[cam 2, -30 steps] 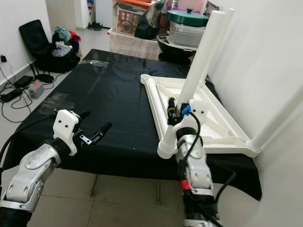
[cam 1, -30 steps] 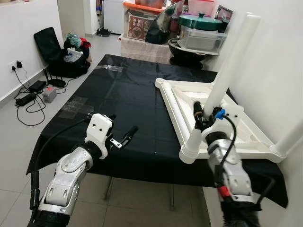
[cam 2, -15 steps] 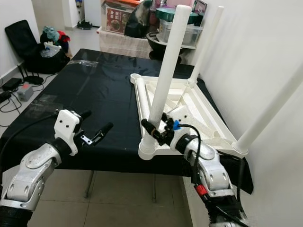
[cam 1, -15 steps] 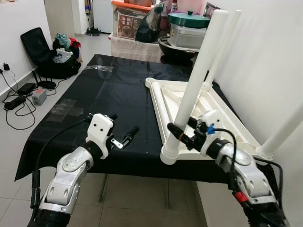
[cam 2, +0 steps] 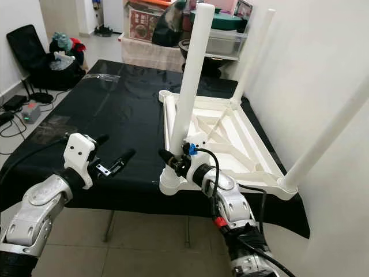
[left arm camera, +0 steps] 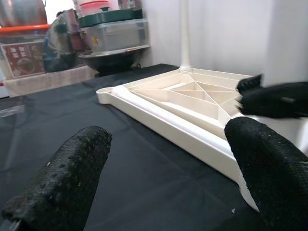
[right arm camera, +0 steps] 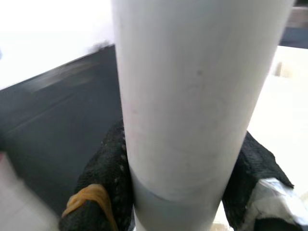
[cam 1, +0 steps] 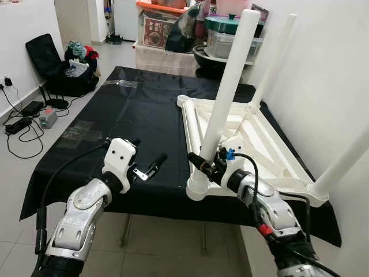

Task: Building children table

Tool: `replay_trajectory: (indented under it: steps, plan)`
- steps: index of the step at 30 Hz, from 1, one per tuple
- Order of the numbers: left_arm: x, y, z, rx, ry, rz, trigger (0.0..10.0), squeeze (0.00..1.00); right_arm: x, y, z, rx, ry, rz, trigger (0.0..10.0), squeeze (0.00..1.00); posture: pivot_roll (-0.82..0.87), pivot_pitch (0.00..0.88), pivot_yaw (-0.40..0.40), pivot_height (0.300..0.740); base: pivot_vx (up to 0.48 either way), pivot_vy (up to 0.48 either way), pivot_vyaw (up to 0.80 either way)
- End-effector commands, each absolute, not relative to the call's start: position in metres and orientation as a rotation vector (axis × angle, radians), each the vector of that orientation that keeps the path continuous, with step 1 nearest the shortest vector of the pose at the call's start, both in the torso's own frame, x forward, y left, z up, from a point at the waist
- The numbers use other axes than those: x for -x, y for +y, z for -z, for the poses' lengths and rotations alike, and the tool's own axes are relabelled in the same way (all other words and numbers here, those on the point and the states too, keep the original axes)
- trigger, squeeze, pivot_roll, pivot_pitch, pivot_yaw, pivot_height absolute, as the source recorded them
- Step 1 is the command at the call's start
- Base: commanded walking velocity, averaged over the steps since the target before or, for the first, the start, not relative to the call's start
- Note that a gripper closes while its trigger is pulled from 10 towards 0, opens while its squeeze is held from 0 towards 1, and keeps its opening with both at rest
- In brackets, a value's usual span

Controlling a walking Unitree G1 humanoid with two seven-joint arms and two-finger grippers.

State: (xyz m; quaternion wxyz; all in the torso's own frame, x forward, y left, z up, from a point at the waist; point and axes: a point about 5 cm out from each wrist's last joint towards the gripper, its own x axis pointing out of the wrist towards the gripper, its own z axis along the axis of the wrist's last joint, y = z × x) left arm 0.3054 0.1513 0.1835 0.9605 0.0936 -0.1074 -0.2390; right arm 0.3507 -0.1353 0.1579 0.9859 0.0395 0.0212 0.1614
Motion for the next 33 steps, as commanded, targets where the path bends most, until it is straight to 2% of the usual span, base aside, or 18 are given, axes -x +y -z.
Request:
replay_trajectory:
  steps: [1, 4, 5, 7, 10, 13, 14, 17, 20, 21, 22, 23, 26, 28, 29, 32, 33]
  plan:
    - [-0.305, 0.152, -0.184, -0.193, -0.222, 0.484, 10.0, 0.00, -0.353, -0.183, -0.151, -0.089, 0.066, -0.017, 0.0, 0.00, 0.13, 0.000, -0.145, 0.740, 0.000, 0.000, 0.00]
    - [-0.307, 0.151, -0.183, -0.196, -0.217, 0.480, 10.0, 0.00, -0.336, -0.218, -0.137, -0.179, 0.095, 0.413, 0.0, 0.00, 0.11, 0.000, -0.136, 0.740, 0.000, 0.000, 0.00]
    - [-0.307, 0.151, -0.183, -0.196, -0.217, 0.480, 10.0, 0.00, -0.336, -0.218, -0.137, -0.179, 0.095, 0.413, 0.0, 0.00, 0.11, 0.000, -0.136, 0.740, 0.000, 0.000, 0.00]
    - [-0.307, 0.149, -0.182, -0.194, -0.214, 0.480, 10.0, 0.00, -0.319, -0.228, -0.126, -0.189, 0.119, 0.577, 0.0, 0.00, 0.11, 0.000, -0.132, 0.740, 0.000, 0.000, 0.00]
    - [-0.306, 0.146, -0.182, -0.190, -0.216, 0.486, 10.0, 0.00, -0.305, -0.224, -0.121, -0.192, 0.129, 0.631, 0.0, 0.00, 0.10, 0.000, -0.125, 0.740, 0.000, 0.000, 0.00]
    - [-0.306, 0.146, -0.182, -0.187, -0.215, 0.492, 10.0, 0.00, -0.304, -0.213, -0.122, -0.217, 0.132, 0.574, 0.0, 0.00, 0.10, 0.000, -0.122, 0.740, 0.000, 0.000, 0.00]
    - [-0.306, 0.147, -0.182, -0.188, -0.212, 0.491, 10.0, 0.00, -0.310, -0.204, -0.127, -0.222, 0.121, 0.506, 10.0, 0.00, 0.09, 0.000, -0.120, 0.740, 0.000, 0.000, 0.00]
    - [-0.308, 0.148, -0.182, -0.192, -0.213, 0.493, 10.0, 0.00, -0.322, -0.189, -0.142, -0.238, 0.066, 0.401, 10.0, 0.00, 0.09, 0.000, -0.120, 0.740, 0.000, 0.000, 0.00]
    - [-0.309, 0.148, -0.183, -0.196, -0.216, 0.494, 10.0, 0.00, -0.325, -0.188, -0.154, -0.270, -0.012, 0.397, 10.0, 0.00, 0.09, 0.000, -0.122, 0.740, 0.000, 0.000, 0.00]
    - [-0.310, 0.148, -0.183, -0.194, -0.218, 0.490, 10.0, 0.00, -0.327, -0.190, -0.158, -0.282, -0.032, 0.390, 10.0, 1.00, 0.10, 0.000, -0.131, 0.740, 0.000, 0.000, 0.00]
    - [-0.311, 0.148, -0.183, -0.192, -0.219, 0.488, 10.0, 0.00, -0.329, -0.192, -0.161, -0.290, -0.046, 0.383, 10.0, 1.00, 0.10, 0.000, -0.133, 0.740, 0.000, 0.000, 0.00]
    - [-0.310, 0.148, -0.183, -0.189, -0.219, 0.487, 10.0, 0.00, -0.331, -0.194, -0.166, -0.273, -0.058, 0.352, 10.0, 0.02, 0.10, 0.000, -0.134, 0.740, 0.000, 0.000, 0.00]
    - [-0.310, 0.147, -0.182, -0.188, -0.219, 0.486, 10.0, 0.00, -0.332, -0.196, -0.169, -0.256, -0.062, 0.329, 10.0, 0.02, 0.10, 0.000, -0.137, 0.740, 0.000, 0.000, 0.00]
    - [-0.308, 0.147, -0.182, -0.185, -0.220, 0.489, 10.0, 0.00, -0.337, -0.188, -0.182, -0.285, -0.107, 0.098, 10.0, 0.00, 0.11, 0.000, -0.140, 0.740, 0.000, 0.000, 0.00]
    - [-0.308, 0.147, -0.182, -0.185, -0.220, 0.489, 10.0, 0.00, -0.337, -0.188, -0.182, -0.285, -0.107, 0.098, 10.0, 0.00, 0.11, 0.000, -0.140, 0.740, 0.000, 0.000, 0.00]
    - [-0.309, 0.149, -0.184, -0.187, -0.224, 0.487, 10.0, 0.00, -0.332, -0.153, -0.197, -0.165, -0.111, -0.395, 10.0, 0.00, 0.10, 0.000, -0.139, 0.740, 0.000, 0.000, 0.00]
    - [-0.309, 0.149, -0.184, -0.187, -0.224, 0.487, 10.0, 0.00, -0.332, -0.153, -0.197, -0.165, -0.111, -0.395, 10.0, 0.00, 0.10, 0.000, -0.139, 0.740, 0.000, 0.000, 0.00]
